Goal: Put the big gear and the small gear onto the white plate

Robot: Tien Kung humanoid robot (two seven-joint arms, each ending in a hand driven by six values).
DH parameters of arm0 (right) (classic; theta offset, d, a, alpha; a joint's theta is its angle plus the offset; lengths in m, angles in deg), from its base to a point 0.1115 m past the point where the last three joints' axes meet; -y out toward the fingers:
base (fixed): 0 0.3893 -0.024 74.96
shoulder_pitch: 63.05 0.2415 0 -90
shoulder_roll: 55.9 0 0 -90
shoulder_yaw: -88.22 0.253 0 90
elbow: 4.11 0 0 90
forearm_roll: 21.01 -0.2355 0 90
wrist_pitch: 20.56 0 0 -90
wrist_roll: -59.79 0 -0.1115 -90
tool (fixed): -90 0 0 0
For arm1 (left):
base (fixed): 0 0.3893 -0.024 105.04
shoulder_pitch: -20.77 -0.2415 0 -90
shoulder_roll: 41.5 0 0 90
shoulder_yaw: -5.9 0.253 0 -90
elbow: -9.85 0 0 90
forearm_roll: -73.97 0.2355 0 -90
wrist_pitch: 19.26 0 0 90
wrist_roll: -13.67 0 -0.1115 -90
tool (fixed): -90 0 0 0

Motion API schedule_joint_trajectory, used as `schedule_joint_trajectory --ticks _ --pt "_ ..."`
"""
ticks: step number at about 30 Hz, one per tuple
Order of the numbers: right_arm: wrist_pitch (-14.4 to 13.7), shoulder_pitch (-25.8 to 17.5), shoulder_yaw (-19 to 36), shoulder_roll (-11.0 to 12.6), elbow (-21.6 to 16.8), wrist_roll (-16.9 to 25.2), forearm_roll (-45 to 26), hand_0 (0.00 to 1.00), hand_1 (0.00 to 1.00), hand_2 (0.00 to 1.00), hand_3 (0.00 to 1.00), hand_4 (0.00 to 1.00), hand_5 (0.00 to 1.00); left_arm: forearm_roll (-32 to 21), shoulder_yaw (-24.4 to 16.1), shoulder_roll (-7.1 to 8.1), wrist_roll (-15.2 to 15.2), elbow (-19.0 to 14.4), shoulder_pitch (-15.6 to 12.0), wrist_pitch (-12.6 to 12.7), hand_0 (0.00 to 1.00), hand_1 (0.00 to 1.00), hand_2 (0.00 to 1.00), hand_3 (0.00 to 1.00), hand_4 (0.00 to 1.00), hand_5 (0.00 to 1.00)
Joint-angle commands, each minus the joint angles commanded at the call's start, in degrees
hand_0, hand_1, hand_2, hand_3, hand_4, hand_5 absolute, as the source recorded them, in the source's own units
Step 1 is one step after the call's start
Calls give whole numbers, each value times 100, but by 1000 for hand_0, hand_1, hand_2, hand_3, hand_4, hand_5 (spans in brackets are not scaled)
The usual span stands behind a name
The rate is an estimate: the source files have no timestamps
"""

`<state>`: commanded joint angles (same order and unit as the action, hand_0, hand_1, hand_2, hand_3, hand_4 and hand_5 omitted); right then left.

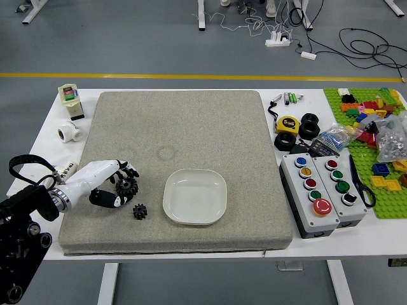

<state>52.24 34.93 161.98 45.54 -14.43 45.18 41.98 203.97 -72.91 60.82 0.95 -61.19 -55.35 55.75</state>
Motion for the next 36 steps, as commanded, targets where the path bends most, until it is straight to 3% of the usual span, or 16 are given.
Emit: schedule_joint_trajectory --ticks 2,3,11,19,23,26,30,32,33,36 --pt "0 1 3 0 0 0 4 597 607 694 557 748 678 0 -5 1 8 -12 -3 -17 390 482 541 623 161 2" --pt "0 1 3 1 0 1 3 597 607 694 556 748 678 0 -6 1 11 -16 -4 -18 302 388 451 548 2 2" --pt "3 2 0 6 0 1 8 597 607 693 556 749 679 0 7 -4 48 -204 -15 173 288 355 415 529 2 2" --pt "-2 -1 -16 3 0 0 -17 597 607 693 556 749 678 0 265 18 58 -754 -31 758 289 355 416 534 2 2" --pt "-2 -16 -12 2 0 -4 -6 597 607 693 557 748 678 0 751 103 91 -1173 3 1050 288 355 417 532 2 2" --pt "-4 -26 -12 -1 0 -7 -2 597 607 693 557 748 678 0 1284 162 124 -1295 95 1291 288 355 417 532 2 2" --pt "-6 -31 -26 -2 0 -10 -4 597 607 693 556 748 678 0 2054 146 196 -1186 308 1574 289 362 423 539 2 2" --pt "-9 -35 -29 -3 0 -10 -7 597 607 693 556 748 678 0 2354 106 254 -1068 409 1531 289 362 423 539 2 2" --pt "-10 -34 -38 -1 0 -9 -16 597 607 693 558 749 678 0 2457 91 277 -1000 455 1508 305 415 482 576 98 2" --pt "-15 -28 -52 2 0 -6 -40 597 607 693 558 749 678 0 2703 60 361 -775 586 1418 305 415 482 576 98 2"
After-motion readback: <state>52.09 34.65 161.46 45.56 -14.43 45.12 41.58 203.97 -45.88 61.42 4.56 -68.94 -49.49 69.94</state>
